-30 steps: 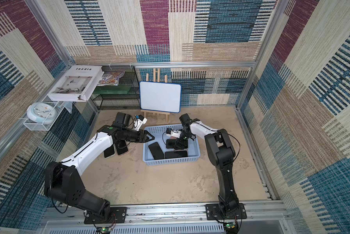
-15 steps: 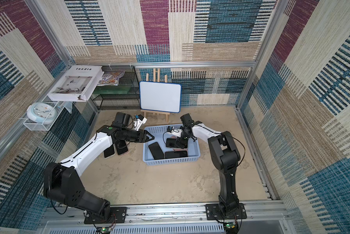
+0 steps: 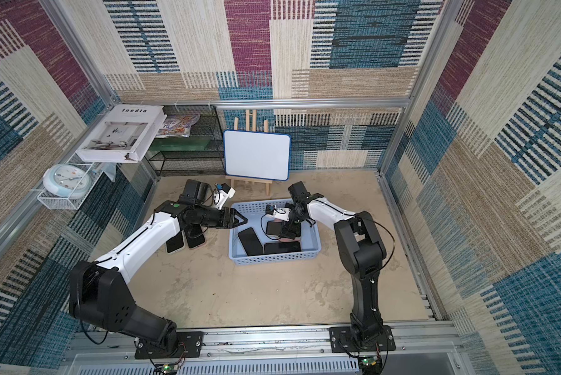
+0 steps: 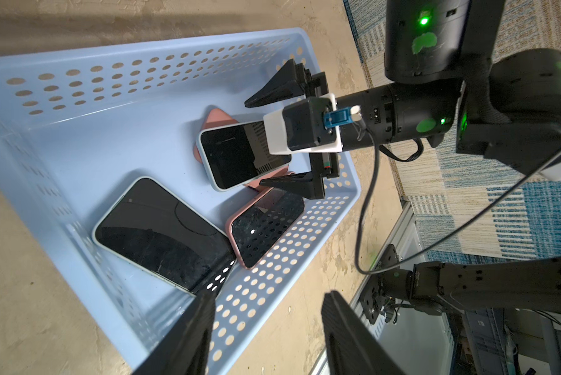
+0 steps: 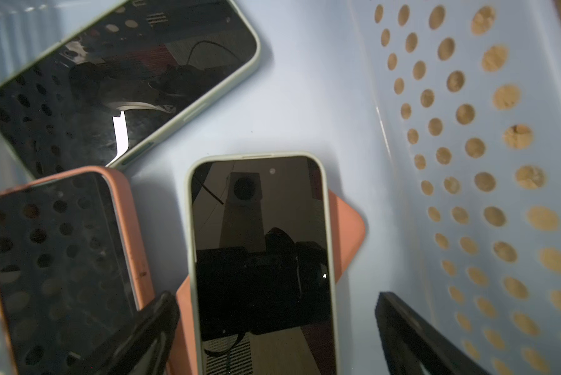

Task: Take the phone out of the storage box
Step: Pick up the phone from the storage box.

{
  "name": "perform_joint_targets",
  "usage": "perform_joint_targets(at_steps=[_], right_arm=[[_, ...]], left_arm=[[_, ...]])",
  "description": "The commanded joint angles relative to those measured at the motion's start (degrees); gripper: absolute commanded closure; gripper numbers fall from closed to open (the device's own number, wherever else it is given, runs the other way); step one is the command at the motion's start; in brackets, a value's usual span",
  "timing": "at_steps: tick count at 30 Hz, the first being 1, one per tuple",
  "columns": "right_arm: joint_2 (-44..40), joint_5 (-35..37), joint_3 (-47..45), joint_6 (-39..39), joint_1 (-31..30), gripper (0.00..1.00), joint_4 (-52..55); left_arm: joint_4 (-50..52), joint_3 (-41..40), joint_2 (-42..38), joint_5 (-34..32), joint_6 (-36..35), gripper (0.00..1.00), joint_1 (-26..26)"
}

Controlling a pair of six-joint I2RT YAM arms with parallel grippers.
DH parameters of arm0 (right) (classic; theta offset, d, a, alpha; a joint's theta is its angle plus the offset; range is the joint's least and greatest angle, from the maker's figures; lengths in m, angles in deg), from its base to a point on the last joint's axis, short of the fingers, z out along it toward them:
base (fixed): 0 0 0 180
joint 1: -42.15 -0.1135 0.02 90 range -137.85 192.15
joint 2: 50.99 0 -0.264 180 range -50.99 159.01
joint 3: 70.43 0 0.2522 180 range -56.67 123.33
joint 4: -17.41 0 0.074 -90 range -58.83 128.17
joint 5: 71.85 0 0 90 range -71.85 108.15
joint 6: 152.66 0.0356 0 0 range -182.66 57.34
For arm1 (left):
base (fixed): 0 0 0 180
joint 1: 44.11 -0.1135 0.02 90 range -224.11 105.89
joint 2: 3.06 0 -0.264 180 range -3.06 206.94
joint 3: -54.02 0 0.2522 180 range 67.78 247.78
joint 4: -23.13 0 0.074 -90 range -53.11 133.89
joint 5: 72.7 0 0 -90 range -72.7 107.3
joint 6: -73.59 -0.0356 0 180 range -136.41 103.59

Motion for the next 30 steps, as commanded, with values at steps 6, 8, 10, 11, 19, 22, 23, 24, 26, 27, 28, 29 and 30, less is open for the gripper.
perform_joint_targets(at_steps=[6,8,10,11,19,22,23,24,26,27,28,29,30], right_arm=[[0.46,-0.38,-0.35,0.28,-0.38,0.00,1.99],[1.22,-0.18,-0.25,0.52,-0.27,0.00,1.93],[2.17,-0.26,0.01,0.62,-0.30,0.00,1.85],[2.82,-0.40,0.19,0.62,-0.31,0.00,1.77],[6.63,-1.65,3.92,1.25,0.26,0.00,2.71],[7.17,-0.68,4.60,1.54,0.23,0.03,3.75],[7.10,-0.25,4.45,1.49,0.27,0.07,3.96],[6.88,0.10,4.18,1.60,0.22,0.11,4.01],[6.10,0.42,3.45,1.58,0.35,0.16,3.88],[5.71,0.52,3.14,1.54,0.32,0.20,3.70],[5.35,0.54,2.74,1.50,0.38,0.23,3.54],[5.09,0.72,2.59,1.52,0.33,0.26,3.36],[4.90,0.94,2.50,1.52,0.31,0.31,3.28]], left_arm=[[0.19,0.26,0.40,1.08,-0.56,0.42,-0.03],[0.29,0.23,0.27,0.94,-0.72,0.41,-0.03],[0.49,0.26,0.19,0.83,-0.80,0.42,-0.03],[0.61,0.30,0.16,0.82,-0.82,0.42,-0.03],[0.92,0.43,-0.08,0.74,-0.97,0.42,0.01],[1.01,0.52,-0.03,0.74,-1.00,0.42,-0.03],[1.02,0.52,-0.07,0.74,-1.00,0.42,-0.03],[1.01,0.52,-0.03,0.73,-1.00,0.42,0.01],[0.97,0.44,-0.07,0.77,-1.00,0.42,-0.03],[0.91,0.51,0.01,0.86,-1.00,0.42,-0.03],[0.97,0.52,0.01,0.83,-1.00,0.42,-0.03],[1.02,0.52,0.03,0.83,-1.00,0.42,-0.03],[1.03,0.60,-0.09,0.86,-1.00,0.42,-0.03]])
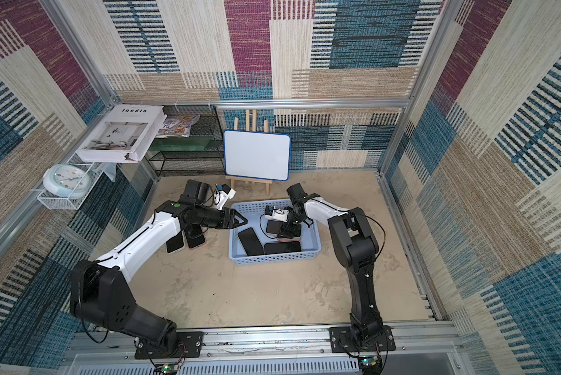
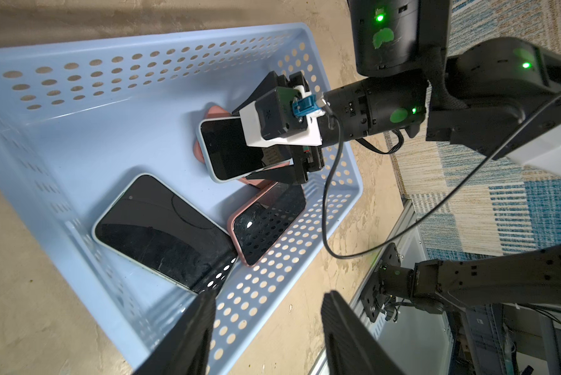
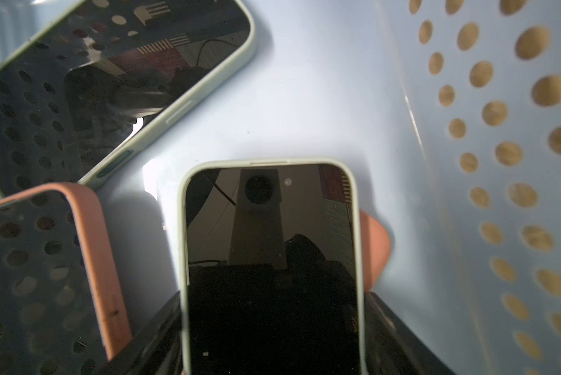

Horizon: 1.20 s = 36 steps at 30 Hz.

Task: Take the phone out of the storage box
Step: Pick up the phone from the storage box.

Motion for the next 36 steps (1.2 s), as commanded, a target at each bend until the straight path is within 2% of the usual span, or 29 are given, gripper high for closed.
perform_joint_targets(at_steps=[1,7,11,14,15,16,17,29,36], right_arm=[[-0.62,2.26,-0.44,0.16,-0.06,0.33,2.21],[-2.39,2.06,1.04,1.25,-0.13,0.45,2.41],[-5.30,0.85,1.22,2.20,-0.20,0.45,1.46],[-6.24,1.08,0.82,1.90,-0.14,0.27,1.04],[-6.11,1.31,0.56,1.33,-0.15,0.17,1.07],[-5.95,2.03,0.21,0.70,-0.07,0.04,0.96],[-5.57,2.60,0.05,0.10,-0.05,0.00,1.06],[3.35,0.58,10.09,-1.46,2.91,0.00,4.27],[8.91,-4.27,17.96,-8.35,3.98,0.00,13.18]], left_arm=[[0.66,0.57,-0.44,0.85,-0.73,0.42,-0.03],[0.94,0.57,-0.98,0.65,-0.73,0.42,-0.03],[1.02,0.68,-1.13,0.55,-0.65,0.42,-0.03],[0.95,0.68,-1.15,0.55,-0.65,0.42,-0.03],[0.97,0.67,-1.14,0.59,-0.65,0.42,-0.03],[0.92,0.67,-1.17,0.56,-0.56,0.42,-0.03],[0.92,0.62,-1.17,0.68,-0.56,0.42,-0.03],[1.31,0.32,-1.64,0.57,-0.73,0.42,-0.03],[1.16,0.73,-0.49,1.14,-0.56,0.42,-0.03]])
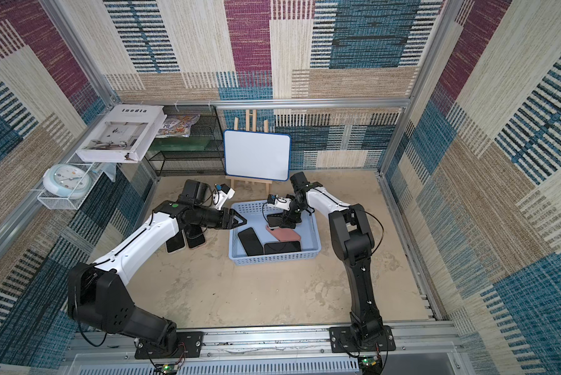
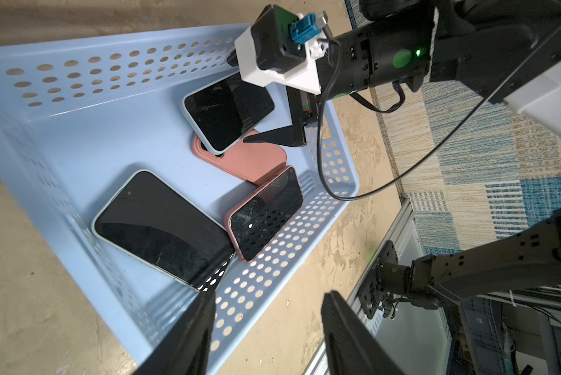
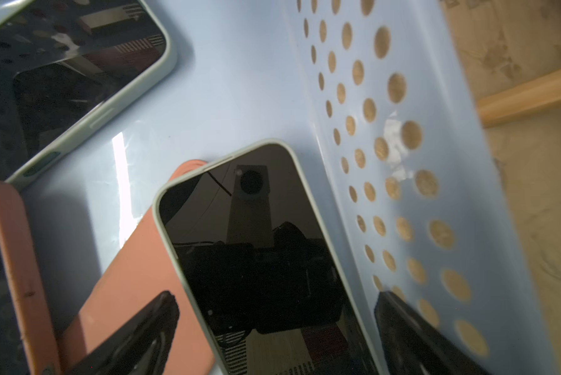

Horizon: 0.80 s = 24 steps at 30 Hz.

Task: Take the phone out of the storage box
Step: Pick up the phone from the storage box.

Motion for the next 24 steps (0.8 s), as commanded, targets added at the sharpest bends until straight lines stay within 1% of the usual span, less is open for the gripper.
perform_joint_targets(at_steps=[1,6,10,13,15,19,22,24], right_arm=[[1.85,-2.53,2.85,-4.16,0.49,0.00,4.91],[7.30,-0.97,10.61,-7.21,0.96,0.00,10.58],[8.75,-0.84,11.09,-8.55,0.88,0.00,11.88],[8.10,0.78,8.35,-8.30,0.52,0.01,11.46],[6.94,0.91,5.33,-7.88,0.12,0.03,10.70],[2.43,0.62,-2.32,-5.64,-0.93,0.06,6.68],[-1.68,-0.34,-6.72,-3.06,-1.48,0.07,3.43],[-3.48,-0.64,-8.21,-2.10,-1.60,0.05,1.93]], left_arm=[[-0.18,0.53,0.32,1.18,-0.47,0.42,-0.03],[0.02,0.76,1.10,1.31,-0.46,0.42,-0.08],[0.41,1.22,1.77,1.12,-0.69,0.42,-0.03],[0.33,1.38,1.87,1.01,-0.67,0.42,-0.03],[0.20,1.40,1.81,0.96,-0.65,0.42,-0.03],[0.11,1.36,1.79,0.93,-0.38,0.42,-0.03],[-0.14,1.29,1.89,1.33,-0.03,0.42,-0.03],[-0.47,1.26,1.76,1.61,0.23,0.42,-0.03]])
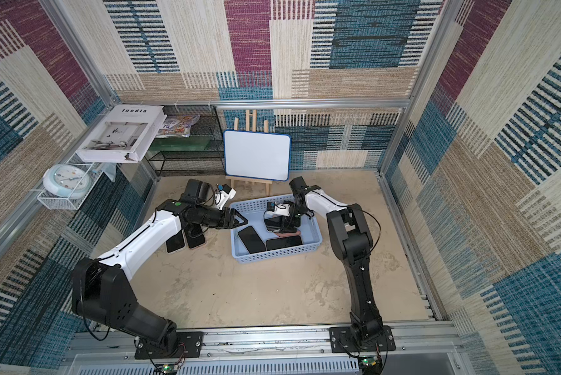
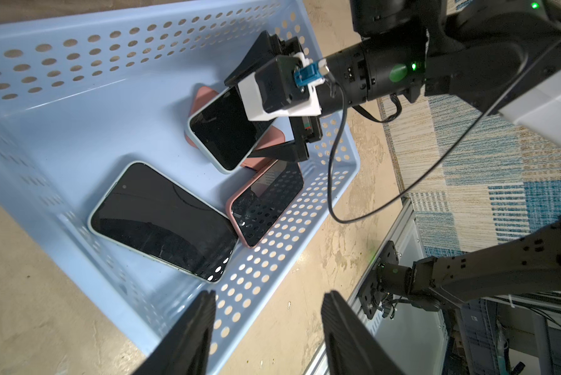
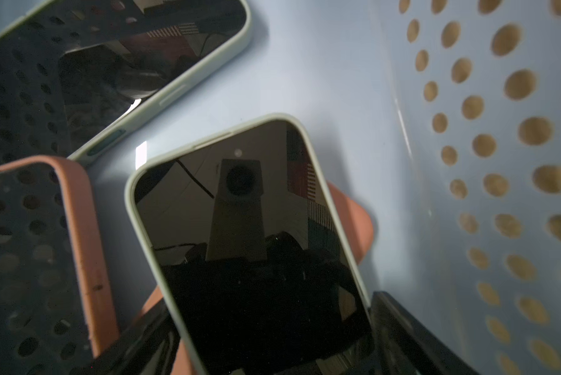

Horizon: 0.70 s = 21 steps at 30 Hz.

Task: Take the phone out of the storage box
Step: Pick up the phone from the storage box.

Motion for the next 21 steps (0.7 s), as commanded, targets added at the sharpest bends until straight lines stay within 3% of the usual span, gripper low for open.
perform_joint_targets(at_steps=[1,16,21], right_arm=[[-1.80,0.27,-2.07,3.12,-0.40,0.01,2.09],[6.08,1.75,6.97,0.91,-0.33,0.01,5.60],[4.87,5.05,5.73,5.58,-0.39,0.18,4.44]], left_arm=[[-0.60,0.35,-0.07,1.45,0.22,0.42,-0.02],[1.25,0.53,-1.41,0.24,-1.14,0.42,-0.03],[0.72,0.87,-0.72,0.47,-0.80,0.42,-0.03]])
